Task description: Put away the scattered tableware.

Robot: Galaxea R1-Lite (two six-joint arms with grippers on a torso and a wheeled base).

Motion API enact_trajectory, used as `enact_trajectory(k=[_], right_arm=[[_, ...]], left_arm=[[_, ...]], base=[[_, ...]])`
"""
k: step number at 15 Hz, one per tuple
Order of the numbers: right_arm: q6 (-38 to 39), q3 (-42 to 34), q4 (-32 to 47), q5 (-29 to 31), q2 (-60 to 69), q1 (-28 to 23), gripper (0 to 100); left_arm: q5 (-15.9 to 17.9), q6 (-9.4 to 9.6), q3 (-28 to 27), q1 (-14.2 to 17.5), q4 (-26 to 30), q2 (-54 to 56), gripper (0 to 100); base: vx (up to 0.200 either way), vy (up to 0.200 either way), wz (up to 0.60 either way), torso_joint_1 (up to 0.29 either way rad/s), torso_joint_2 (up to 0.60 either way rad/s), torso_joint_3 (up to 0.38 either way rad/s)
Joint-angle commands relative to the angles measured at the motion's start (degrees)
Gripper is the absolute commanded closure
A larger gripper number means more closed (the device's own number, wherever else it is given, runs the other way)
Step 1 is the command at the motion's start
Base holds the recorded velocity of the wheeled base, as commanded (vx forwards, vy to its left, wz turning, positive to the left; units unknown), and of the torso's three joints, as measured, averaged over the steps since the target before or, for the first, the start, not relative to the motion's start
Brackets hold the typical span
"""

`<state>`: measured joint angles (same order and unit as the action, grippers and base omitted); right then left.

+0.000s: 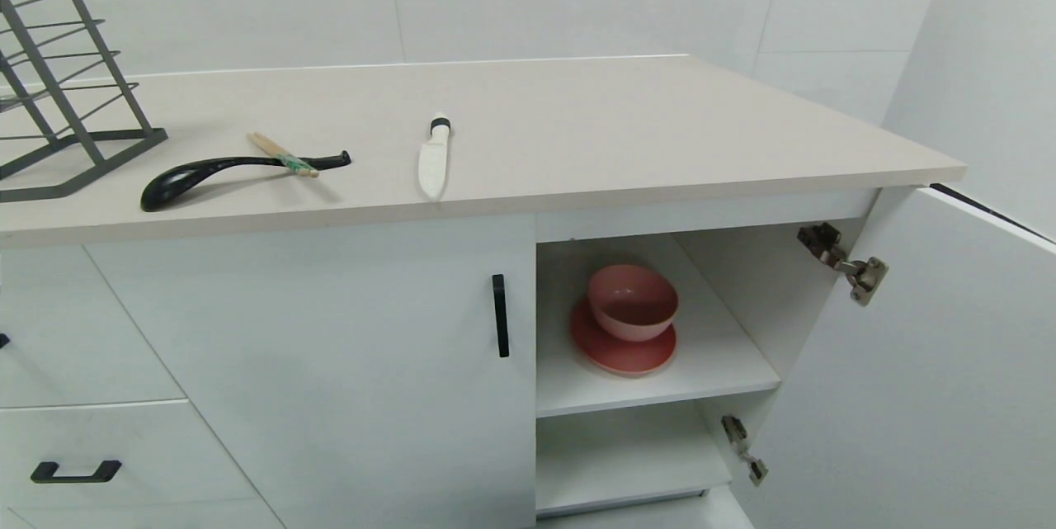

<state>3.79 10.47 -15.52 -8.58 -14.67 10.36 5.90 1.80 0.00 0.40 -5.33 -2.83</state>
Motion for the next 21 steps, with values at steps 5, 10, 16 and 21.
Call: enact_trajectory(k=[5,10,16,21], right_arm=[[0.0,-2.1,5.8,-1.9,8.0,-4.2,0],[-0.3,-5.5,5.9,-1.8,8.2,-4.2,0],[-5.5,-10.5,13.9,2.3,8.2,-4.3,0],[-3.4,-10.4,16.0,7.6,8.2,-4.3,0]], left_arm=[[-0.7,-0.84,0.0,-0.4,5.5,2.8,0],[-0.7,-1.10,0.0,-0.4,5.5,2.8,0],[-0.8,-1.19,0.0,-0.4,5.5,2.8,0],[-0.7,-1.01,0.0,-0.4,5.5,2.8,0]], base=[[-0.080,0.000,0.00,0.001,0.00,-0.001],[-0.200,0.000,0.00,0.000,0.00,0.000],[-0.200,0.000,0.00,0.002,0.00,0.002],[-0.200,0.000,0.00,0.001,0.01,-0.001]])
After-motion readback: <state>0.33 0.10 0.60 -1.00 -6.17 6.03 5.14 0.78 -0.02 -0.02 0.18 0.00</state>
